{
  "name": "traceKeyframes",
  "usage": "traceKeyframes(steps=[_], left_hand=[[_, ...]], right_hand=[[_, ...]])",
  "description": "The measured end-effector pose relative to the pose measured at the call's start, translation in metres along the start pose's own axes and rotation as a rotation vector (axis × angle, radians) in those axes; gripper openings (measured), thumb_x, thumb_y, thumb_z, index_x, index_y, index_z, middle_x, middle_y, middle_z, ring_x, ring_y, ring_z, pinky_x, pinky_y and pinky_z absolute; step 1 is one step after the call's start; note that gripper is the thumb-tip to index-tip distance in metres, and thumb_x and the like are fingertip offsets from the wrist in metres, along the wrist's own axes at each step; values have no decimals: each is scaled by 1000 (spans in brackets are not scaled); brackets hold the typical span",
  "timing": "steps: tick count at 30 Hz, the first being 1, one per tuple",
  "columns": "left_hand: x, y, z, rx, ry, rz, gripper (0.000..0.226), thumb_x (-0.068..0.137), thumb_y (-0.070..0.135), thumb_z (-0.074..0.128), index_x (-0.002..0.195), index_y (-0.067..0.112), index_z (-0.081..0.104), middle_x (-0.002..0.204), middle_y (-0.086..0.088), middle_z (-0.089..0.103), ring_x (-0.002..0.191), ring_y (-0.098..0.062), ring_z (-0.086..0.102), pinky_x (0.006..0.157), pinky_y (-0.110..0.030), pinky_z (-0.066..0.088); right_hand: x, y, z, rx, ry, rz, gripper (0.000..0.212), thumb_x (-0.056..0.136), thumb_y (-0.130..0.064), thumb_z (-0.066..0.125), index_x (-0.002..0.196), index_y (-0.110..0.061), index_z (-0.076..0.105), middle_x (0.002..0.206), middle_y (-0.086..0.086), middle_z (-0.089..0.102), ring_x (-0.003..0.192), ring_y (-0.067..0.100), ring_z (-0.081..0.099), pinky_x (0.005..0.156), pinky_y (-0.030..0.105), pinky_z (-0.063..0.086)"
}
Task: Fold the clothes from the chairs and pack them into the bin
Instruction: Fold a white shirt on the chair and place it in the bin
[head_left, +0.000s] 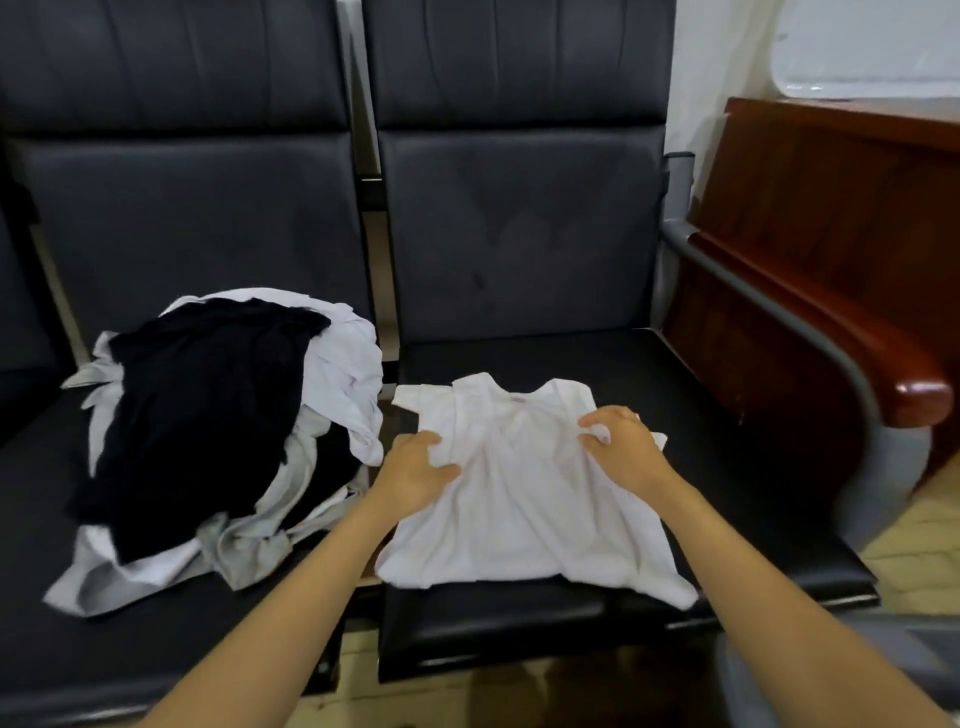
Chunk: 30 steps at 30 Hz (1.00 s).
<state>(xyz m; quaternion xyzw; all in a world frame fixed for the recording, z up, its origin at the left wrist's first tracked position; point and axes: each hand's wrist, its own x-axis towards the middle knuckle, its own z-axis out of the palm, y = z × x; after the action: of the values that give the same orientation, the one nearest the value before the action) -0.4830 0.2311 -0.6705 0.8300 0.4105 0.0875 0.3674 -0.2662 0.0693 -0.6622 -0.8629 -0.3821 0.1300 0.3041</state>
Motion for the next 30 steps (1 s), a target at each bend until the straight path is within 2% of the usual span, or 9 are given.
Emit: traceKeyframes(steps=[9,13,15,18,21,23,26,28,30], left_hand=[[-95,-18,-8,77,-25,-126,76,75,46,76,127,5,40,131,-11,43,117,-25,47,85,-29,42],[-110,-24,-4,70,30,-139,51,80,39,73,108,9,43,107,-7,54,92,-21,53,64,-28,38],[-109,-28,-4,1,111,-163,37,83,28,70,105,10,46,104,-8,58,88,-21,54,66,-29,39],[-109,-25,-7,-367,215,-161,34,83,8,70,111,8,49,99,-6,57,92,-21,56,71,-26,41],[-111,-17,-16,-669,242,-81,38,80,-2,70,111,11,52,100,-4,60,93,-20,57,76,-24,46],[-112,-12,-21,-781,242,-2,36,80,-6,69,108,12,56,102,-3,62,94,-18,59,81,-26,48],[-112,-8,-22,-832,264,59,31,83,-9,63,104,14,60,103,-2,62,92,-13,59,78,-22,49],[-110,-13,-18,-846,224,-41,35,83,-10,63,110,13,58,103,-1,61,91,-11,58,81,-23,48],[-105,-23,-13,-762,70,-232,33,81,-6,68,112,4,61,108,-7,66,92,-16,61,85,-27,47]], right_hand=[[-87,5,-27,-170,-41,335,55,94,-37,55,137,-7,39,139,17,38,122,33,45,99,43,45],[-108,10,-32,-145,-119,436,78,86,-55,60,139,-4,33,138,15,42,119,31,49,93,40,47],[-116,16,-30,-164,-208,457,75,82,-60,62,128,-4,43,120,10,53,102,24,55,76,32,47],[-125,21,-29,-165,-257,461,54,81,-62,62,82,-10,48,80,1,49,69,14,49,54,25,36],[-131,16,-35,-191,-309,414,40,88,-46,63,80,-8,52,78,3,51,68,15,49,57,23,37],[-133,11,-39,-98,-218,309,23,90,-31,63,88,-10,55,87,5,56,76,16,51,61,23,39],[-135,4,-44,248,165,71,13,94,-25,58,92,-13,53,82,8,55,72,16,51,62,24,41],[-136,0,-47,370,296,17,14,97,-25,54,100,-11,51,82,7,54,68,12,48,60,22,39],[-131,7,-43,352,252,123,22,97,-27,52,112,-11,46,92,5,54,76,14,51,63,24,39]])
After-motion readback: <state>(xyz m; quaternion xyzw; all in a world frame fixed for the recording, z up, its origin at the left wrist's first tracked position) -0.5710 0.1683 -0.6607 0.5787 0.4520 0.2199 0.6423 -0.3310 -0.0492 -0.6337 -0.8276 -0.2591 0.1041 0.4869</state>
